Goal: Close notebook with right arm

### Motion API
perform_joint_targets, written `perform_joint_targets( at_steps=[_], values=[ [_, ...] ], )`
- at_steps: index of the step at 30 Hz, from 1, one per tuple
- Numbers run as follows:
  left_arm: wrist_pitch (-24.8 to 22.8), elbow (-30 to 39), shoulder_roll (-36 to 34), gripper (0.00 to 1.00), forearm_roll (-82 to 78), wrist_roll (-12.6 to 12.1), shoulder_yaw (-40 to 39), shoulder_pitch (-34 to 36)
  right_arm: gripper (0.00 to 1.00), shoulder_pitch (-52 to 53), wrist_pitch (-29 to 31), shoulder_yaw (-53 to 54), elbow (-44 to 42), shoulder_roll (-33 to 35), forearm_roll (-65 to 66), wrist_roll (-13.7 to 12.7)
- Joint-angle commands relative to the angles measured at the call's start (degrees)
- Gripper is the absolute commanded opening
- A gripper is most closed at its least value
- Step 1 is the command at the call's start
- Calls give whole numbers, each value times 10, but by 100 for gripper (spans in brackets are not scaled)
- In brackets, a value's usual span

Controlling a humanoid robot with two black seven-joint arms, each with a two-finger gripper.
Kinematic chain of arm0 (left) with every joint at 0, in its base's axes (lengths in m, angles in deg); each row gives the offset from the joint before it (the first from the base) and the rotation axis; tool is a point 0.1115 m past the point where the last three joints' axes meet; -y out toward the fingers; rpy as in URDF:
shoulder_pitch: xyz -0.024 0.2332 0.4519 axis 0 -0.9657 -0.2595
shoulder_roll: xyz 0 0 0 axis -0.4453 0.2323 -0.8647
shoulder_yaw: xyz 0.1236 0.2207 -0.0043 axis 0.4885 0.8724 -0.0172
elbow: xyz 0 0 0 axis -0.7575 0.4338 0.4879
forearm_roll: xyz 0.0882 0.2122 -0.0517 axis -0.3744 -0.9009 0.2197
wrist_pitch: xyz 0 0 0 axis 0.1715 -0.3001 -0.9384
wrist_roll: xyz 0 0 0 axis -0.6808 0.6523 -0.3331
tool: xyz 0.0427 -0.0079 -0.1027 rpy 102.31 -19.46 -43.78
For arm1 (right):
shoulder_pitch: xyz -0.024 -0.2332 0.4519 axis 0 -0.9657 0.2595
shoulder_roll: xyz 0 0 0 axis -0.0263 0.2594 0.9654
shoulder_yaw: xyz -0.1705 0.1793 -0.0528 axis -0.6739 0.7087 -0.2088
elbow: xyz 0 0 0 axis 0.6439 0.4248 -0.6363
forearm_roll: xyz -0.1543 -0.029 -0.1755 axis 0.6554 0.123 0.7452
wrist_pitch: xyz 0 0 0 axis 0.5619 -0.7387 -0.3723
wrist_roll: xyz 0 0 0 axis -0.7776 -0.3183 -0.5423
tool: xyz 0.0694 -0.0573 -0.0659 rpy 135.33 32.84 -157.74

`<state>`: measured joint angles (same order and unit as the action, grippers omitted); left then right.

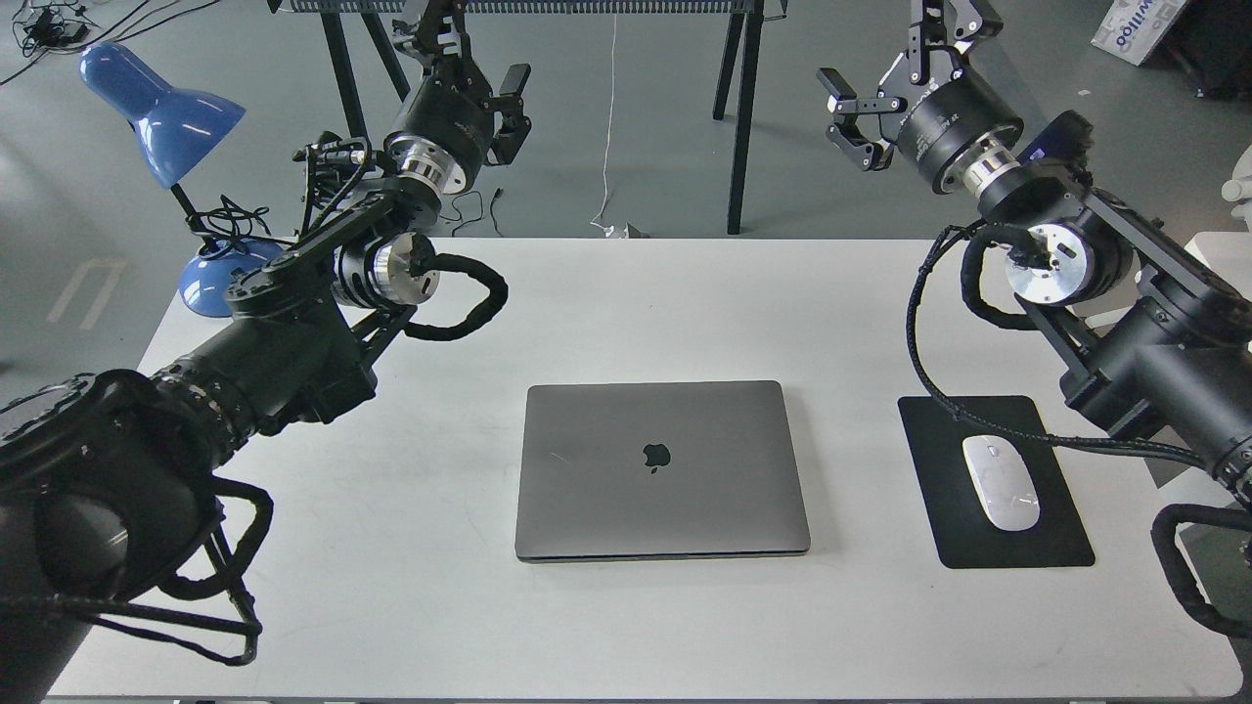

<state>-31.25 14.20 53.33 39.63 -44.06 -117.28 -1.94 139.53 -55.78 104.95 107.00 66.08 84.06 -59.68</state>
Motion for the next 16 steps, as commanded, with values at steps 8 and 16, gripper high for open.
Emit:
perform_joint_targets(
  at_steps=[8, 16],
  values=[
    [0, 0, 0, 100, 0, 0, 0, 0, 100, -17, 12, 25, 8, 10, -1, 1],
    [0, -1, 0, 100, 0, 0, 0, 0, 100, -17, 12, 23, 8, 10, 0, 1]
  ],
)
